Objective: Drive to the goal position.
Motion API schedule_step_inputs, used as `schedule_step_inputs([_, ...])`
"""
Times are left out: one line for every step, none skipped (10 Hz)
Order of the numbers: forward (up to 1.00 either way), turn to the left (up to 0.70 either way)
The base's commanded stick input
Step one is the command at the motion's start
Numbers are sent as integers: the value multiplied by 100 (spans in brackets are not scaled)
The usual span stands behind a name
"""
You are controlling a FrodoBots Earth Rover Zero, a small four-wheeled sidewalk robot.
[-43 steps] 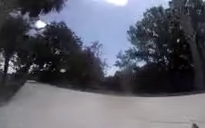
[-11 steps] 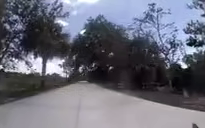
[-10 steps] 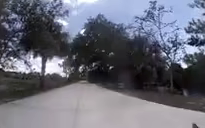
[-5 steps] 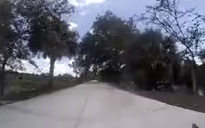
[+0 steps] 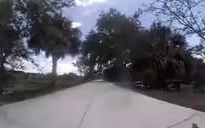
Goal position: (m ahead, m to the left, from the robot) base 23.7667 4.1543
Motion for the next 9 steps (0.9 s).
schedule_step_inputs([85, 0])
schedule_step_inputs([85, 0])
schedule_step_inputs([85, 0])
schedule_step_inputs([85, 0])
schedule_step_inputs([85, 0])
schedule_step_inputs([85, 0])
schedule_step_inputs([85, 0])
schedule_step_inputs([85, -19])
schedule_step_inputs([85, -34])
